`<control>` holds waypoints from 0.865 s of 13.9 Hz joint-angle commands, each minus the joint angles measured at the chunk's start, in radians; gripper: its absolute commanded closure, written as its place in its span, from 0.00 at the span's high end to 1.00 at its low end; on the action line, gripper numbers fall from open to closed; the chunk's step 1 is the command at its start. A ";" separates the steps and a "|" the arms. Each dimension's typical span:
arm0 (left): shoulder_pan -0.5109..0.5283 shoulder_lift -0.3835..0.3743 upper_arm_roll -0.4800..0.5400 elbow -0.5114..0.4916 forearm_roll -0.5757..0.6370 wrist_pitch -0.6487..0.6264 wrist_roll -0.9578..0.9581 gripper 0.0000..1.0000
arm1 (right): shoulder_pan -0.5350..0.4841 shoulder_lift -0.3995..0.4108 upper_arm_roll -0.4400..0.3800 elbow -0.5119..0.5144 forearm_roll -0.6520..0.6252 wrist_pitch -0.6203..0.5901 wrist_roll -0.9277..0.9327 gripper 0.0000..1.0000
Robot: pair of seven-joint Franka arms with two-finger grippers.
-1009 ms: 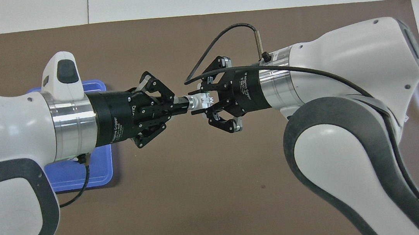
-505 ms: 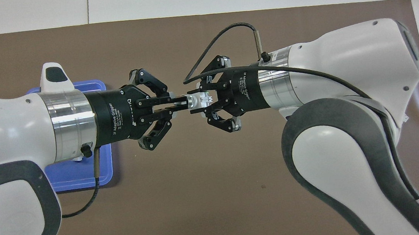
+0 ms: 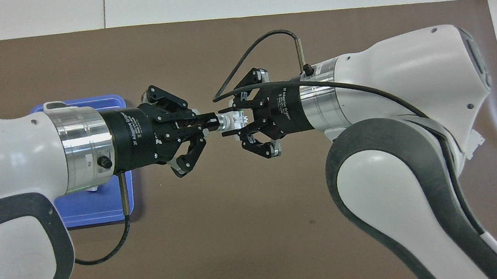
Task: Turn and place switch with both arms
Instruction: 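Close the left gripper on the switch held by the right gripper, then open the right gripper and withdraw while the left gripper carries the switch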
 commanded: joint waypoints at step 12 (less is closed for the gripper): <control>0.080 -0.032 0.013 -0.071 0.069 0.053 -0.357 0.00 | -0.015 -0.023 -0.002 -0.005 -0.007 -0.018 -0.016 0.00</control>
